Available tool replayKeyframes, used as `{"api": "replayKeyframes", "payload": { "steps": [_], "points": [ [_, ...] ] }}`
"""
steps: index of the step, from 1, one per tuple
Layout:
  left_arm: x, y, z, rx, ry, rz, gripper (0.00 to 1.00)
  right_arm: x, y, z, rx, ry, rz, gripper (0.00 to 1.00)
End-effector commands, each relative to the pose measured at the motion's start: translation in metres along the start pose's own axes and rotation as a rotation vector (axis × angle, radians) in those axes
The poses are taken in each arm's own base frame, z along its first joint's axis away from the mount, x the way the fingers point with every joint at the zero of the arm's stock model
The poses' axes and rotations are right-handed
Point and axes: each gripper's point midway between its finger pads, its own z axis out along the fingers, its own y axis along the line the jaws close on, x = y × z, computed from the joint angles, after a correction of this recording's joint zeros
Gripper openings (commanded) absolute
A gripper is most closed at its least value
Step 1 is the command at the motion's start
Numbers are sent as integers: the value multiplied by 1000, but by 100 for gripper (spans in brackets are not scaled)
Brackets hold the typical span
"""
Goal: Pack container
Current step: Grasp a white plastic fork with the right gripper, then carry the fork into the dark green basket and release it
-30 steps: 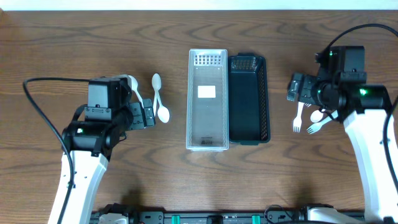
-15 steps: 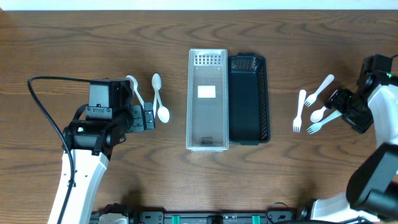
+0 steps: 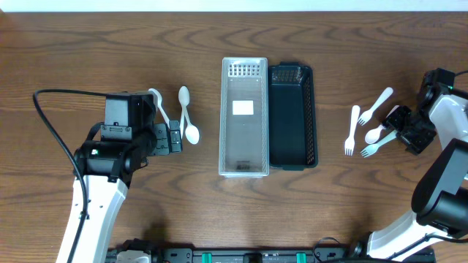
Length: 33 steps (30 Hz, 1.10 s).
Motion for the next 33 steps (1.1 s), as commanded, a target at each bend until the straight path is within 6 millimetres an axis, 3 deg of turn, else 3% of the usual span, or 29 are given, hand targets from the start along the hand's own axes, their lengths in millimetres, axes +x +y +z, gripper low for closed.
{"api": "replayKeyframes", "payload": {
  "steps": [1,9,12,16,23,27,30,33],
  "points": [
    [-6,1,-4,-2,-13,6,98,-5,0,9,4,4,31,73],
    [-6,1,-4,-2,-13,6,98,-6,0,23,14,7,44,70],
    [-6,1,-4,-2,-13,6,98,-5,-1,24,17,12,49,59],
    [-6,1,-4,-2,-13,6,98,0,-4,26,27,29,47,55],
    [-6,1,-4,-2,-13,6,98,18,-13,46,47,51,46,59],
    [-6,1,-4,-2,-13,6,98,25,-16,52,53,62,44,47],
    [-6,1,-4,-2,-14,6,98,28,-18,53,60,73,43,31],
    [-6,1,-4,-2,-14,6,98,32,-20,48,67,84,42,25]
  ]
}}
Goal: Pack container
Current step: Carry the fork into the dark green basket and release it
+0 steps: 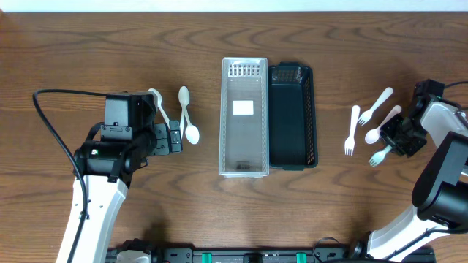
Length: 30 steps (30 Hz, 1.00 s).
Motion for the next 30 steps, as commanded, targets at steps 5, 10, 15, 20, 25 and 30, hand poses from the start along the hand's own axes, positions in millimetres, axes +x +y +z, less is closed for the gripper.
{"api": "replayKeyframes", "payload": {
  "steps": [5,10,15,20,25,30],
  "points": [
    [-6,0,-4,-2,-14,6,98,13,-16,-19,36,-4,1,6],
    [-6,1,-3,-2,-13,6,98,10,6,-91,-106,-180,-35,2],
    [-6,1,-3,-2,-13,6,98,42,62,-184,-421,-358,-228,1],
    [-6,1,-4,-2,-13,6,98,100,119,-245,-658,-468,-491,1],
    [-6,1,-3,-2,-13,6,98,147,164,-246,-713,-458,-653,1],
    [-6,1,-3,-2,-13,6,98,177,201,-189,-616,-356,-738,1]
  ]
}}
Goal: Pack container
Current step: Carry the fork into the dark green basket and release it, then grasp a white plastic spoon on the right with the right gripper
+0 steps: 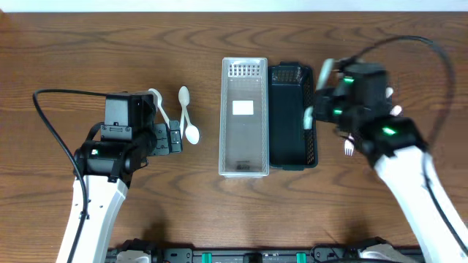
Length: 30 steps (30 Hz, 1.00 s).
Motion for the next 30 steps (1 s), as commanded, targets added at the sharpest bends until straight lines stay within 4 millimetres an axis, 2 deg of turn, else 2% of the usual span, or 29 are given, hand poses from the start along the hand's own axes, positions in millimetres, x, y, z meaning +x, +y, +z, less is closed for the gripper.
{"api": "replayKeyframes", "payload": {
  "steps": [1,3,4,7,9,11,12,15,16,17,20,22,25,30],
  "points": [
    [-6,1,-3,-2,-13,6,98,30,2,48,55,116,-32,1],
    [-6,1,-3,-3,-13,6,99,48,-3,76,86,184,-43,1],
    [-6,1,-3,-2,-13,6,98,54,-7,87,102,208,-43,4],
    [-6,1,-3,-2,-13,6,98,62,-17,100,133,251,-33,35],
    [-6,1,-3,-2,-13,6,98,51,-17,95,133,236,-25,56],
    [-6,1,-4,-2,-13,6,98,32,-14,81,124,197,-29,71],
    [-6,1,-3,-2,-13,6,98,22,-14,73,121,176,-29,75],
    [-6,1,-4,-2,-14,6,98,-10,-26,44,138,95,-8,80],
    [-6,1,-3,-2,-13,6,98,-19,-36,35,160,63,11,82],
    [-6,1,-3,-2,-13,6,98,-36,-67,18,245,4,60,83],
    [-6,1,-3,-2,-13,6,98,-48,-123,-2,391,-35,150,82],
    [-6,1,-3,-2,-13,6,98,-45,-159,-7,470,-21,214,81],
    [-6,1,-4,-2,-14,6,98,-32,-201,-6,545,29,310,78],
    [-6,1,-4,-2,-13,6,98,-8,-258,10,634,124,421,81]
  ]
}}
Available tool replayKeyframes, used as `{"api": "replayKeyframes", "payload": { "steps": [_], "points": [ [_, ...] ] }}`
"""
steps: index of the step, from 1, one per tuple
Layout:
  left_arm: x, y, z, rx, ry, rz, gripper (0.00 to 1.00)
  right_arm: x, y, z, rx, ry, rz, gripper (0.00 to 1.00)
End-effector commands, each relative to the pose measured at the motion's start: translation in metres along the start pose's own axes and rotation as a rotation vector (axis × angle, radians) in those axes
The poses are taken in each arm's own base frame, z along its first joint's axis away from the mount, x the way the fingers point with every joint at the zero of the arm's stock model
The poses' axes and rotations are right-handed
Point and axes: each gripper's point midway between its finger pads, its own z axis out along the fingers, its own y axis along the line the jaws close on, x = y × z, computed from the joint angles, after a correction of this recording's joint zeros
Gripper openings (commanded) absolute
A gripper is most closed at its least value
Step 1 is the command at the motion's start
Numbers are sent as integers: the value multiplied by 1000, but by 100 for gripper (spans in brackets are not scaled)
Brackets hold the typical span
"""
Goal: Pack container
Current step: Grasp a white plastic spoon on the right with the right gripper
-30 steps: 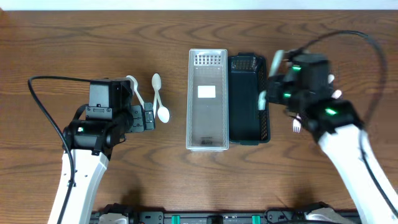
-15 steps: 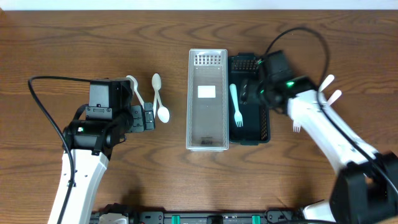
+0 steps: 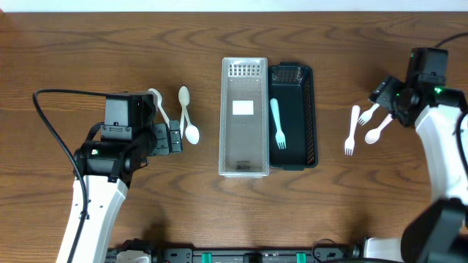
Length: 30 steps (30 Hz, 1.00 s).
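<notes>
A clear plastic container [image 3: 244, 157] stands mid-table with a black basket [image 3: 311, 117] against its right side. A pale green fork [image 3: 277, 123] lies lengthwise in the basket. Right of them lie two white forks [image 3: 352, 133] [image 3: 368, 112] and a white spoon [image 3: 377, 132]. My right gripper [image 3: 385, 98] hovers just above this group, seemingly open and holding nothing. On the left lie three white spoons [image 3: 191, 131] [image 3: 184, 96] [image 3: 161, 107]. My left gripper [image 3: 175, 137] sits open beside the nearest spoon, empty.
The left arm's black cable [image 3: 51, 124] loops over the table at far left. A white label [image 3: 243, 107] shows on the clear container's floor. The table's far edge runs along the top of the view.
My right gripper was over the black basket with the pale fork in it. The fork now lies in the basket, and the gripper is back by the cutlery at the right. Left arm unchanged.
My right gripper was at the far right beside the forks and spoon, then down on the pale green fork. It then held that fork over the black basket. Now the fork rests in the basket and the gripper is back at the right. The left arm stayed still.
</notes>
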Motion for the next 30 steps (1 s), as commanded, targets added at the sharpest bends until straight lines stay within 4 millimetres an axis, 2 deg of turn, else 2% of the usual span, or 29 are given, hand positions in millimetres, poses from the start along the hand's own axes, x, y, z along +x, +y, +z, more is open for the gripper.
{"api": "replayKeyframes", "payload": {
  "steps": [1,6,13,20,28,30],
  "points": [
    [-6,1,-3,-2,-13,6,98,11,-38,41,102,96,59,81],
    [-6,1,-3,-3,-13,6,98,33,-49,77,92,231,104,77],
    [-6,1,-4,-2,-14,6,98,49,-54,111,124,297,100,73],
    [-6,1,-4,-2,-13,6,98,52,-55,118,129,304,99,59],
    [-6,1,-3,-2,-13,6,98,58,-62,125,164,302,91,56],
    [-6,1,-3,-2,-13,6,98,59,-63,125,164,303,91,48]
  ]
}}
